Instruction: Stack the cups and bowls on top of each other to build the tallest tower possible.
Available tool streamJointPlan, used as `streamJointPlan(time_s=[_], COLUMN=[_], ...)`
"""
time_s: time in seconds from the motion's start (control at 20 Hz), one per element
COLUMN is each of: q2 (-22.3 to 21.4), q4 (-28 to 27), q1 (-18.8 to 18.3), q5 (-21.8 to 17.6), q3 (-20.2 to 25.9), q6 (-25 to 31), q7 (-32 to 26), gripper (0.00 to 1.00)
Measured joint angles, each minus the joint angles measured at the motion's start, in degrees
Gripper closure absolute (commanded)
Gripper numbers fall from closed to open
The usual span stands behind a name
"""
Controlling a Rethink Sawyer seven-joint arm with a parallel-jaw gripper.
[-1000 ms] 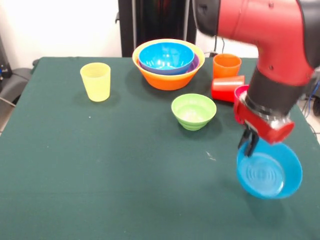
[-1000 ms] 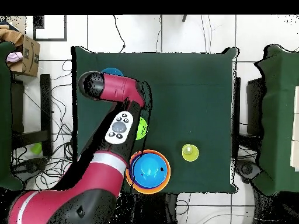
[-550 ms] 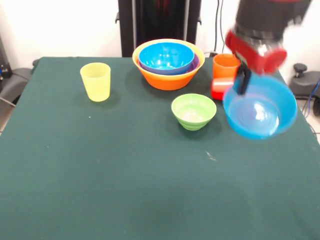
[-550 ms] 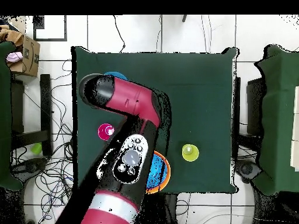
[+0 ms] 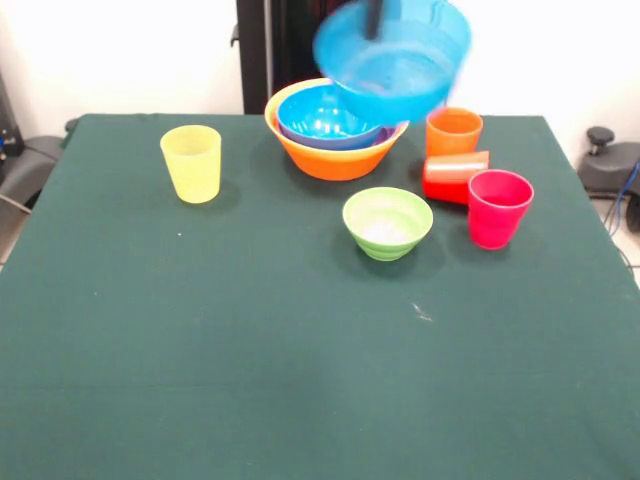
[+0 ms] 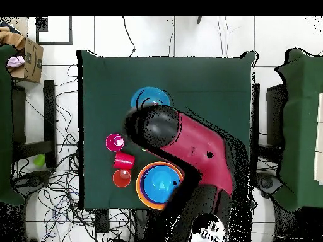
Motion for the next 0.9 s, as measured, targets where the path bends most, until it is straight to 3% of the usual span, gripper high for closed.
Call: streamJointPlan(time_s=[0.25, 0.5, 0.9], q2=[-4.91, -7.72, -10.04], q4=[7.94, 15.8, 25.22], q1=[-5.6, -8.62, -8.97], q5=[-3.88, -7.35, -12.66], q3=[0.96, 3.34, 8.26], q6=[-4.89, -11.41, -17.53], q7=[-4.29, -7.69, -8.17], gripper=[1.0, 1.0, 1.0])
